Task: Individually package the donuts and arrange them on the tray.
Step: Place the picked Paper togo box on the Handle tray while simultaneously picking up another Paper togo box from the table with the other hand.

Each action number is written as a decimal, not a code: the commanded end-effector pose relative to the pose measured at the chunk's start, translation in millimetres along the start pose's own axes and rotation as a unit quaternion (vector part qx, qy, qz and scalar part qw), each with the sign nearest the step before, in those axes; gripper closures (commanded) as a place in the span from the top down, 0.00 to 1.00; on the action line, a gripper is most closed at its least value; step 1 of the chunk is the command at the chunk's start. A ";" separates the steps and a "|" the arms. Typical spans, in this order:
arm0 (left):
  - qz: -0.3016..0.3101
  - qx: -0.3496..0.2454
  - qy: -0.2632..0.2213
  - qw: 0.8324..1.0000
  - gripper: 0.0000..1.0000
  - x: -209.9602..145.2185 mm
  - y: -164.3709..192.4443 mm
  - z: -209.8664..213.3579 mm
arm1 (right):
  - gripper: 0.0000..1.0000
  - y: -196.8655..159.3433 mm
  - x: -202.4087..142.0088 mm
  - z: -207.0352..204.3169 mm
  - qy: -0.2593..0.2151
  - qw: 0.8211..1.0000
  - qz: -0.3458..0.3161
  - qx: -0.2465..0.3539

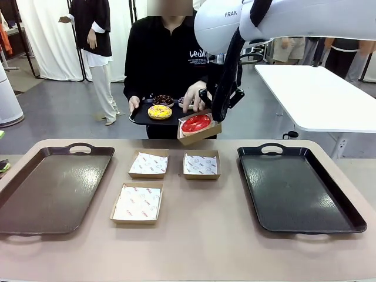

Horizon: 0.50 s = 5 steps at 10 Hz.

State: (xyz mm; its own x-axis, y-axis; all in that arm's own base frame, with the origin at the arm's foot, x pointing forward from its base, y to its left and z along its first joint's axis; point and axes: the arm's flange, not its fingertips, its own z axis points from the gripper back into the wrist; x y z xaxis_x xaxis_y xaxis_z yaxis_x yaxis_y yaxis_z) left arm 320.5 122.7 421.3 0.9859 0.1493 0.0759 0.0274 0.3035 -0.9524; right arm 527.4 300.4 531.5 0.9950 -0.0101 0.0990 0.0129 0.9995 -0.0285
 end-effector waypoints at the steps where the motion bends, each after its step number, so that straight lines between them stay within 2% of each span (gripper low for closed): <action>1: -0.004 -0.010 -0.003 1.000 1.00 0.1 -0.9 1.7 | 0.00 -1.8 -1.1 1.2 0.001 1.000 0.001 0.002; 5: 0.000 0.000 0.000 1.000 1.00 0.0 0.0 0.0 | 0.01 0.0 0.0 0.0 0.000 1.000 0.000 0.000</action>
State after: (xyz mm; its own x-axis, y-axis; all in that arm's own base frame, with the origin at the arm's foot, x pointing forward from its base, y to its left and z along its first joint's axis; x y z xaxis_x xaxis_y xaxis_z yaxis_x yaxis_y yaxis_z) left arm 320.6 122.4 421.3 0.9860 0.1484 0.0758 0.0275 0.3039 -0.9523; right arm 527.3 300.5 531.5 0.9950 -0.0098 0.0989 0.0127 0.9995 -0.0285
